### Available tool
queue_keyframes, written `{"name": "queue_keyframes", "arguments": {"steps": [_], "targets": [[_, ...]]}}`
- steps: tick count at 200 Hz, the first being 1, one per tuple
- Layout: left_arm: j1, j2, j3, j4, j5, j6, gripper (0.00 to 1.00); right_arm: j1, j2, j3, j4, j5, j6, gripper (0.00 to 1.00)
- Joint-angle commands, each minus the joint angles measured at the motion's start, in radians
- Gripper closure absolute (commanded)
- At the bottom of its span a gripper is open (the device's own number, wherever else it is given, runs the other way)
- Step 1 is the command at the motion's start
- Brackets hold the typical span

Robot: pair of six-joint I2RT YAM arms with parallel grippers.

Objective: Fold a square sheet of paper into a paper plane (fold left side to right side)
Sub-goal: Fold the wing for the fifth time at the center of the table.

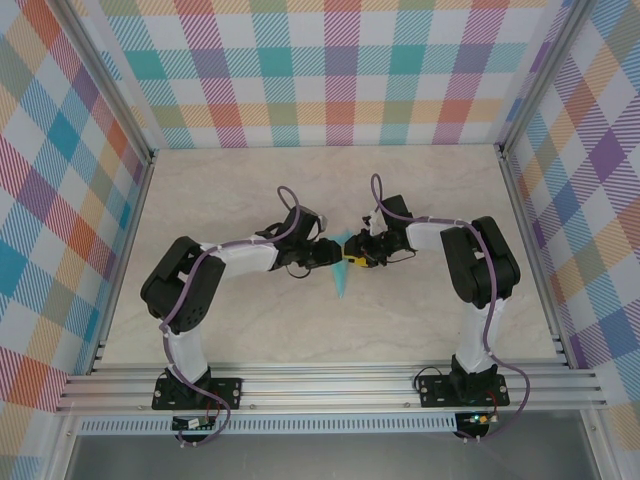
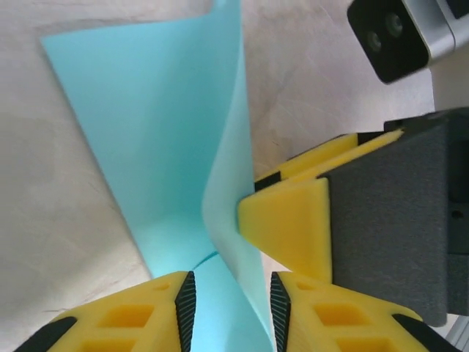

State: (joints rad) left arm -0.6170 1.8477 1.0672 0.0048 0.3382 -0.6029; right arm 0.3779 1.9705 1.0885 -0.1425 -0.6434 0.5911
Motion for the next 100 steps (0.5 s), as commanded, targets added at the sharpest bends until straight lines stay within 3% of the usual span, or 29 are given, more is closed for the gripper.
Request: {"name": "queue_keyframes", "arguments": {"steps": [1, 100], "targets": [[0.035, -0.064, -0.034, 0.046, -0.034, -0.014, 0.64, 0.015, 0.051, -0.006, -0.051, 0.036, -0.02, 0.66], [0.068, 0.059, 0.017, 0.142, 0.096, -0.061, 0.59, 0.015, 0.051, -0.003, -0.052, 0.036, -0.019, 0.66]]}}
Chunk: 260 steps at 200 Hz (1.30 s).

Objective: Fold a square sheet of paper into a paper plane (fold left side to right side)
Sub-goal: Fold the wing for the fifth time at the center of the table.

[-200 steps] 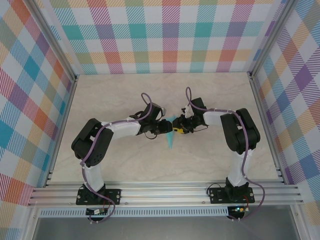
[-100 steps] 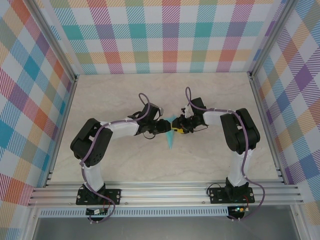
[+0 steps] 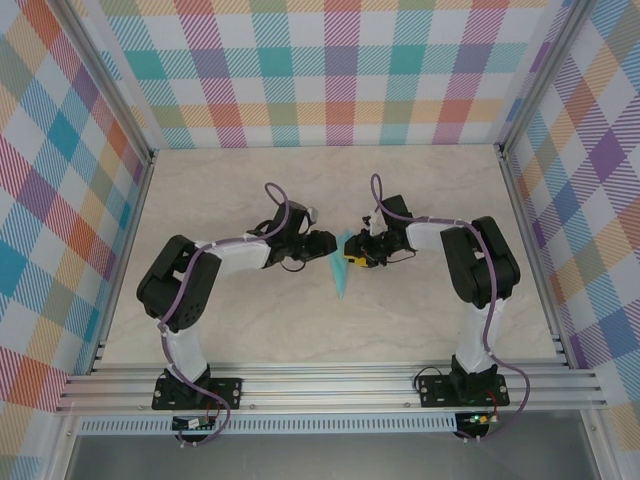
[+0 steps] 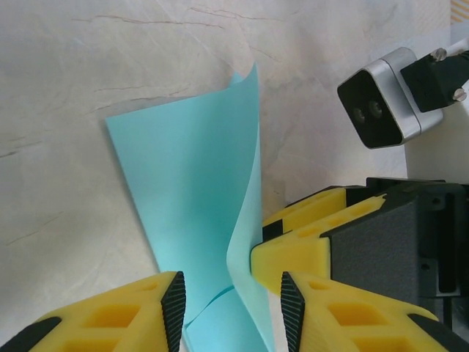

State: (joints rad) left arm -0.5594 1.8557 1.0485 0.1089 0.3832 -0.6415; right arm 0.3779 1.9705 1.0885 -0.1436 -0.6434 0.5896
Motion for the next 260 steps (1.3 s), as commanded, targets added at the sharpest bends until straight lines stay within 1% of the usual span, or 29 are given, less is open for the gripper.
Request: {"name": "queue_keyframes", "arguments": {"steps": [1, 32, 53, 74, 107, 126, 195, 241, 260], "targets": [[0.01, 0.052, 0.036, 0.039, 0.053, -0.023, 0.59, 0.015, 0.051, -0.004, -0.052, 0.037, -0.018, 0.66], [0.01, 0.087, 0.046, 0.08, 0.091, -0.045, 0.59, 0.015, 0.051, -0.003, -0.052, 0.036, -0.018, 0.66], [0.01, 0.109, 0.056, 0.098, 0.111, -0.052, 0.62, 0.015, 0.053, -0.002, -0.054, 0.035, -0.018, 0.66], [0.01, 0.121, 0.061, 0.107, 0.114, -0.057, 0.69, 0.015, 0.054, -0.002, -0.057, 0.035, -0.019, 0.66], [0.01, 0.121, 0.069, 0.079, 0.093, -0.042, 0.87, 0.015, 0.054, -0.003, -0.064, 0.039, -0.025, 0.66], [0.012, 0.123, 0.078, 0.044, 0.068, -0.018, 0.92, 0.015, 0.054, -0.003, -0.067, 0.039, -0.027, 0.66], [0.019, 0.147, 0.099, -0.012, 0.037, 0.049, 0.94, 0.016, 0.052, -0.005, -0.071, 0.036, -0.033, 0.66], [0.032, 0.138, 0.071, 0.009, 0.042, 0.073, 0.97, 0.016, 0.035, -0.012, -0.068, 0.036, -0.042, 0.66], [0.042, 0.131, 0.054, 0.021, 0.049, 0.088, 0.98, 0.018, 0.005, -0.026, -0.072, 0.06, -0.048, 0.65]]}}
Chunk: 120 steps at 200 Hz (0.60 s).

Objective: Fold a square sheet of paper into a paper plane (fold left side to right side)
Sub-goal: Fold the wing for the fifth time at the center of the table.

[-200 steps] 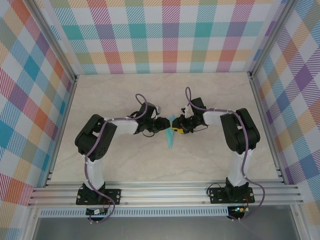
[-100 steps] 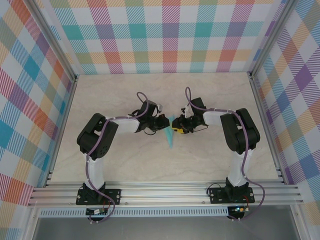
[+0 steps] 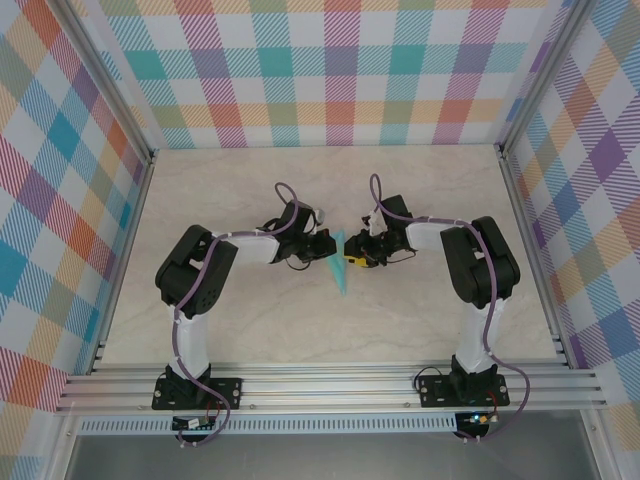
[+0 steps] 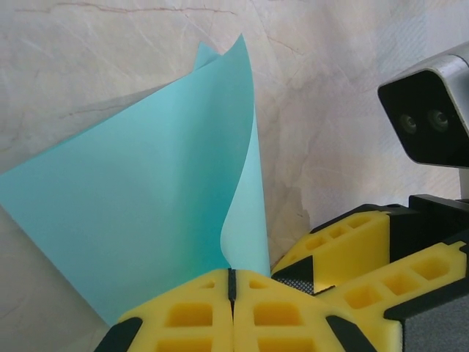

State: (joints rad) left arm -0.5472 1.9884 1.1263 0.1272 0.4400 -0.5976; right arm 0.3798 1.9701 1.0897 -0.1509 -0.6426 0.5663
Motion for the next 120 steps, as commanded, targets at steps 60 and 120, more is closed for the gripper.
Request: {"name": "queue_keyframes", "arguments": {"steps": [60, 120], "targets": [[0.041, -0.005, -0.052, 0.032, 0.008, 0.043, 0.98, 0.138, -0.254, -0.124, -0.137, 0.331, -0.111, 0.64], [0.041, 0.023, -0.039, 0.054, 0.026, 0.028, 0.98, 0.228, -0.291, -0.143, -0.182, 0.384, -0.138, 0.63]]}}
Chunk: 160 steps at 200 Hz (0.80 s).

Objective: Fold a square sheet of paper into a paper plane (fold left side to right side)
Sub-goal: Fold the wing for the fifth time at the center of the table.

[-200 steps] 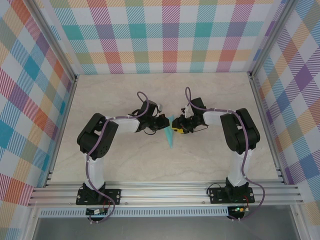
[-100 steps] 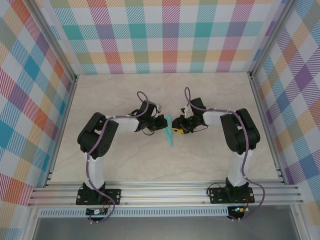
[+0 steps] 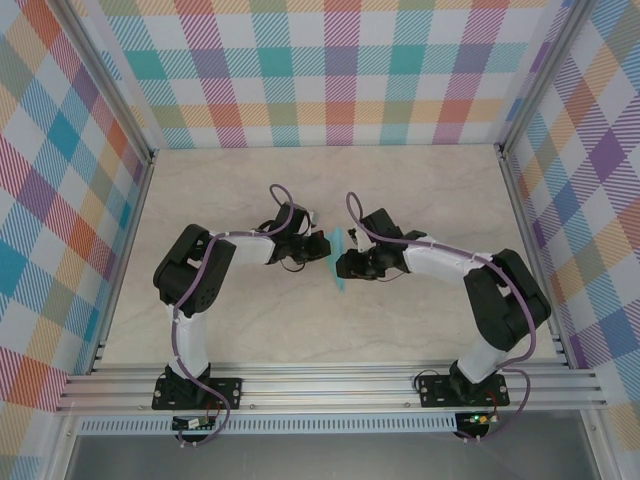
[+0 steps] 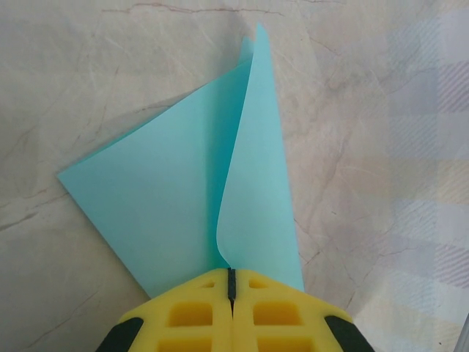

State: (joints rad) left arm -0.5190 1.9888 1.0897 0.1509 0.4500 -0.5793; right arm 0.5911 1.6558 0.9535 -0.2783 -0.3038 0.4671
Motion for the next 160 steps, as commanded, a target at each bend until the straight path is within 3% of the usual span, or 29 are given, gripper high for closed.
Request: {"name": "queue_keyframes", "arguments": {"steps": [1, 100, 160], "targets": [[0.013, 0.023, -0.002, 0.03, 0.016, 0.01, 0.98, 0.018, 0.023, -0.005, -0.056, 0.047, -0.04, 0.63], [0.013, 0.056, 0.026, 0.017, 0.047, 0.007, 0.97, 0.278, 0.097, 0.169, -0.235, 0.523, -0.18, 0.65], [0.013, 0.042, 0.033, 0.006, 0.069, 0.007, 0.97, 0.296, 0.121, 0.17, -0.204, 0.618, -0.191, 0.66]]}}
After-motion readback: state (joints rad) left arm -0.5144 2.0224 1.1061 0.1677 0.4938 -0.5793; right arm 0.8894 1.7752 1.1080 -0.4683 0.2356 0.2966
